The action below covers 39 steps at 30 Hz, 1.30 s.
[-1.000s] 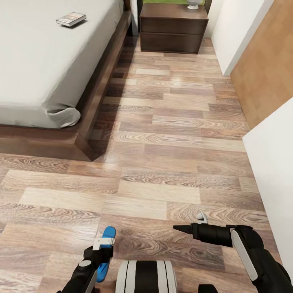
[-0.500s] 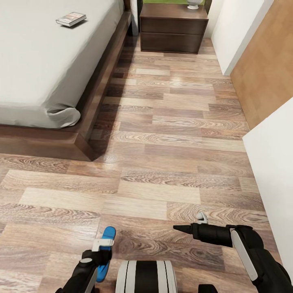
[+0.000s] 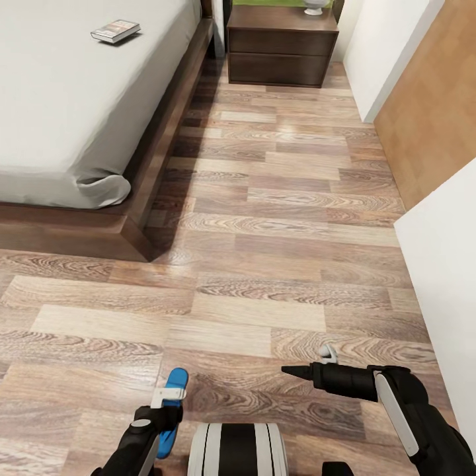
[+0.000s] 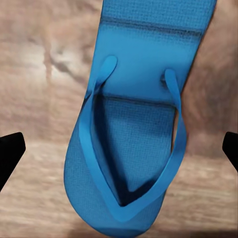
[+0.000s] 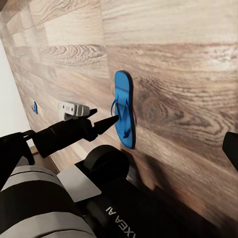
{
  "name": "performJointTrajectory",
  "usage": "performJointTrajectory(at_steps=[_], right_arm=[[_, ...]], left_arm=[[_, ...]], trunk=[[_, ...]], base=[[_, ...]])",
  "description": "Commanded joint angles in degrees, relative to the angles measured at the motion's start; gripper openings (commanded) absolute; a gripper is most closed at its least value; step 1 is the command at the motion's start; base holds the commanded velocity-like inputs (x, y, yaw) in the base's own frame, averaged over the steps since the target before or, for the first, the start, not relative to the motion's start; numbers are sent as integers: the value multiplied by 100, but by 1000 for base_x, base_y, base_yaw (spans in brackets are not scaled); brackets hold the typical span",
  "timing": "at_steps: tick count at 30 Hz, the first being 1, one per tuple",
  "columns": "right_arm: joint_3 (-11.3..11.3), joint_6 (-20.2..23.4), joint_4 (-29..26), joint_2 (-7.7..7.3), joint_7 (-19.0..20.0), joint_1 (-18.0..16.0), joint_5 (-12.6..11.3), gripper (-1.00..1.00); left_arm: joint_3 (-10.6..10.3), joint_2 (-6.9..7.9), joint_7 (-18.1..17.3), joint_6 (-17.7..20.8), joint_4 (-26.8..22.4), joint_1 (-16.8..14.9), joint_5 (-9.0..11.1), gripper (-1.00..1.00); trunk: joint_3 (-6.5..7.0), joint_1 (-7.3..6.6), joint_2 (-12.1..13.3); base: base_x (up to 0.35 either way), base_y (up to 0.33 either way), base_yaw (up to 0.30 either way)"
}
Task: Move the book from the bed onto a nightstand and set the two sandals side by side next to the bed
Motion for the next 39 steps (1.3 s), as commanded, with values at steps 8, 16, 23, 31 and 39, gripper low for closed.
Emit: performJointTrajectory(at_steps=[8, 16, 23, 31, 39], right_arm=[[-7, 18, -1, 0, 34, -2, 22, 100], [-5, 18, -1, 0, 34, -2, 22, 100], [-5, 17, -1, 1, 34, -2, 22, 100], [-5, 17, -1, 7, 34, -2, 22, 100], [-5, 17, -1, 9, 34, -2, 22, 100]], left_arm=[[-11, 1, 18, 33, -1, 0, -29, 100], [-11, 1, 18, 33, -1, 0, -29, 100], [-11, 1, 19, 33, -1, 0, -29, 100], [-11, 1, 25, 33, -18, 0, -29, 100], [-11, 1, 27, 33, -21, 0, -29, 100]], trunk=[[-158, 17, -11], [-336, 38, -21], [-468, 53, -29], [-468, 53, -29], [-468, 53, -29]], base=[[0, 0, 0], [0, 0, 0], [0, 0, 0], [5, 0, 0], [113, 0, 0]])
